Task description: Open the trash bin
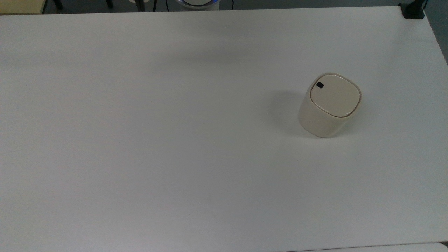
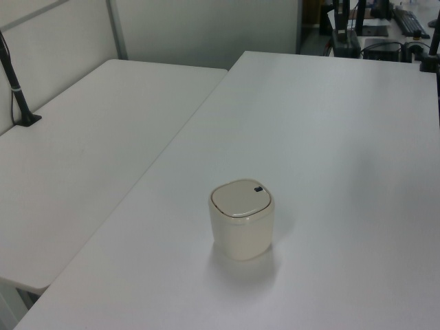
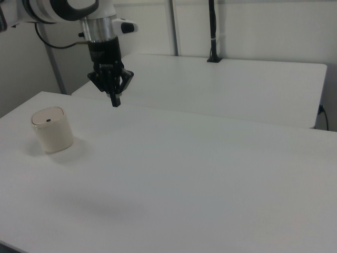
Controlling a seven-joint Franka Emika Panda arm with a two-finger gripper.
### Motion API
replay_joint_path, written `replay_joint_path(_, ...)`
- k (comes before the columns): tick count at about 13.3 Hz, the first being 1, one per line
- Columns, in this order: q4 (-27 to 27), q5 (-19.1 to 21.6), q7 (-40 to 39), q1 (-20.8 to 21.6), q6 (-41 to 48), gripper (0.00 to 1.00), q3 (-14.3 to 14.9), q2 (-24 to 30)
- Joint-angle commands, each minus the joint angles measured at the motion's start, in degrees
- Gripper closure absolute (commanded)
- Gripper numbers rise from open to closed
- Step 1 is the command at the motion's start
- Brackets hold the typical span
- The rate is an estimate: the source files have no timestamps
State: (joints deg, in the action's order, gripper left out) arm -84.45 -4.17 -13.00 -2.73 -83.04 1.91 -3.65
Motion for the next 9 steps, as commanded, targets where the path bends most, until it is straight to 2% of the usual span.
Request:
replay_joint_path(1,-0.89,0.74,-0.97,1.57,-1.50,1.00,-0.42,-0.04)
replay_joint_path(5,-0.80,5.13,-1.06,8.68,-4.58,1.00,-0.33,-2.32)
replay_joint_path(9,-0.71,5.49,-0.01,19.40,-11.16,1.00,-0.33,-5.48)
